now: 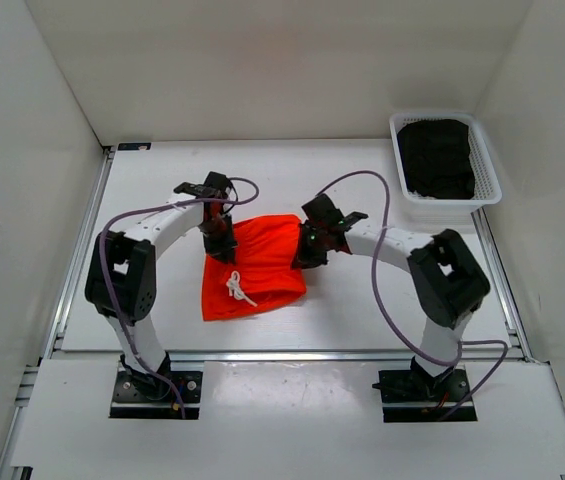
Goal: Fold and stack the shorts
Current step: Fold the shorts
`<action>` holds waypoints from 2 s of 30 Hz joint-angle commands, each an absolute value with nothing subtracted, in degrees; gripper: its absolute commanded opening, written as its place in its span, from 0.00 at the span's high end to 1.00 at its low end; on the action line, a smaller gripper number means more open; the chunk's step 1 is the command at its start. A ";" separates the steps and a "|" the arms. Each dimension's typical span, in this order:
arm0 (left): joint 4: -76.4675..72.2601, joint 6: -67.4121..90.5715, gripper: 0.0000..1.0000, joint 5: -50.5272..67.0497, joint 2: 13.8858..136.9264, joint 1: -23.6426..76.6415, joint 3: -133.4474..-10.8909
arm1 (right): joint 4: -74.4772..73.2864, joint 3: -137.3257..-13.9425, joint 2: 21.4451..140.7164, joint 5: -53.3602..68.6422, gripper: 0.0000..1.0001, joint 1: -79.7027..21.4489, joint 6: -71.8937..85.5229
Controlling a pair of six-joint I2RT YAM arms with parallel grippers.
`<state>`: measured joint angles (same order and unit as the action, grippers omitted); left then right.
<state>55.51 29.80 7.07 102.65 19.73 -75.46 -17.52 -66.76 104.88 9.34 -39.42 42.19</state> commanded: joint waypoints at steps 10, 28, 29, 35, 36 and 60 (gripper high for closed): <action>53.88 31.29 0.90 7.73 101.60 21.18 -74.80 | -36.30 -67.76 94.92 -9.84 0.00 -39.90 38.06; 58.10 34.63 0.63 -0.35 95.70 20.65 -83.05 | -38.23 -84.01 102.89 -7.66 0.73 -39.38 34.63; 57.05 34.63 0.76 -0.35 98.58 20.65 -83.84 | -38.23 -85.76 104.83 -7.65 0.83 -38.77 34.63; 55.20 33.31 0.90 0.26 111.61 20.13 -90.96 | -35.16 -93.16 117.76 -2.91 0.86 -36.30 34.63; 55.20 33.31 0.90 0.26 114.14 20.13 -92.36 | -34.55 -93.69 120.30 -2.90 0.86 -36.30 34.63; 62.94 27.67 0.07 -2.64 76.67 18.37 -88.36 | -45.60 -69.54 69.54 -27.68 0.00 -28.48 32.60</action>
<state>60.99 26.61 -1.48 84.66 19.51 -95.61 -37.54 -74.28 70.76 -21.15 -30.06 32.73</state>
